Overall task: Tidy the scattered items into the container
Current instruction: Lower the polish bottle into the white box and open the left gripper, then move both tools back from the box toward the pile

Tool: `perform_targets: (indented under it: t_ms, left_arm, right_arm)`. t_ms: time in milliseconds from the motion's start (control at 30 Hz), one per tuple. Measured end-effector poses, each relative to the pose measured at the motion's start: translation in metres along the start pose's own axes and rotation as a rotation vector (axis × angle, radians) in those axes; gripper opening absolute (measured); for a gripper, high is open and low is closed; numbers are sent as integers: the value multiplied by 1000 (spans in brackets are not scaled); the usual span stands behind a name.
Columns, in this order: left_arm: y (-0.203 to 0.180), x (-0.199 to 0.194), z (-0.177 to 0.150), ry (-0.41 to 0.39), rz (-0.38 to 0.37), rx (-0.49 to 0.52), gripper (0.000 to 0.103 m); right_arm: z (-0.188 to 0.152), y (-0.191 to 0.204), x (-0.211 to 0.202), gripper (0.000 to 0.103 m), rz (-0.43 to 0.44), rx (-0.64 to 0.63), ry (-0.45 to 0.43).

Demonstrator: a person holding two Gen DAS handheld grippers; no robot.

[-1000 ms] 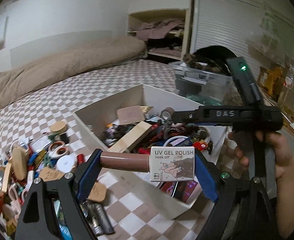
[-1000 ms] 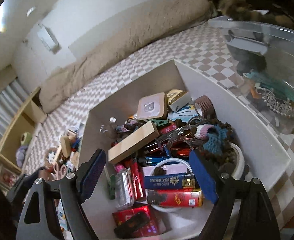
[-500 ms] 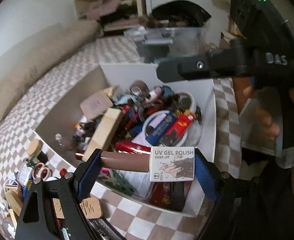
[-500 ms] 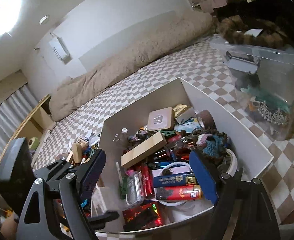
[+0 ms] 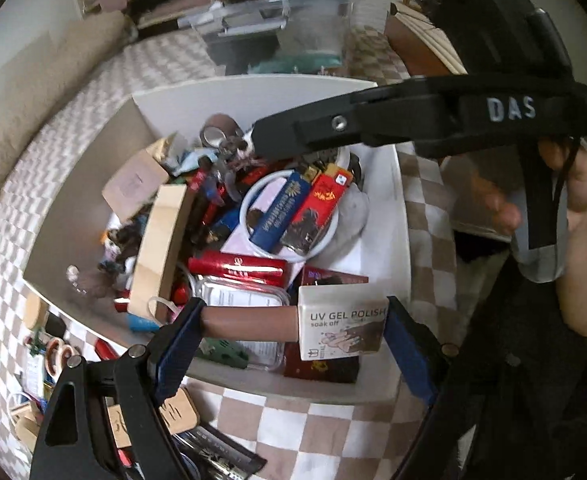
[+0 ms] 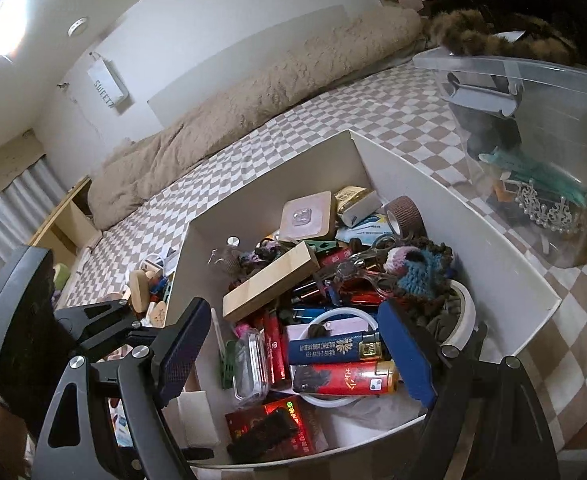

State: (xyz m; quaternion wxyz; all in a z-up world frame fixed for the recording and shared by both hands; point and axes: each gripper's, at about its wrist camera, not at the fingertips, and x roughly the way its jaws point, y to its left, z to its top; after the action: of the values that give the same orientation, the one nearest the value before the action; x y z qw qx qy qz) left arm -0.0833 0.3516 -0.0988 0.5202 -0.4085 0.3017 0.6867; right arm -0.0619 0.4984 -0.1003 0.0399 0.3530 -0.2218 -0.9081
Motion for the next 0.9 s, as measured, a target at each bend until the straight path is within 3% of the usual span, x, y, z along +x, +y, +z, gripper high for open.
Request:
perform_targets:
  t_ms: [133, 233, 567, 900]
  left_arm:
    - [1, -1, -3, -1, 4, -19, 91]
    - [6, 0, -5, 2, 30, -49, 102]
    - [9, -9, -6, -70, 33, -103, 102]
    - [10, -36, -12, -215, 109, -211, 102]
  right_arm:
    - [0, -1, 0, 85, 0, 1, 2]
    - [-1, -2, 0, 85, 2, 1, 6]
    - [-3, 1, -1, 85, -1, -16, 11]
    - [-2, 4, -9, 85, -21, -38, -9]
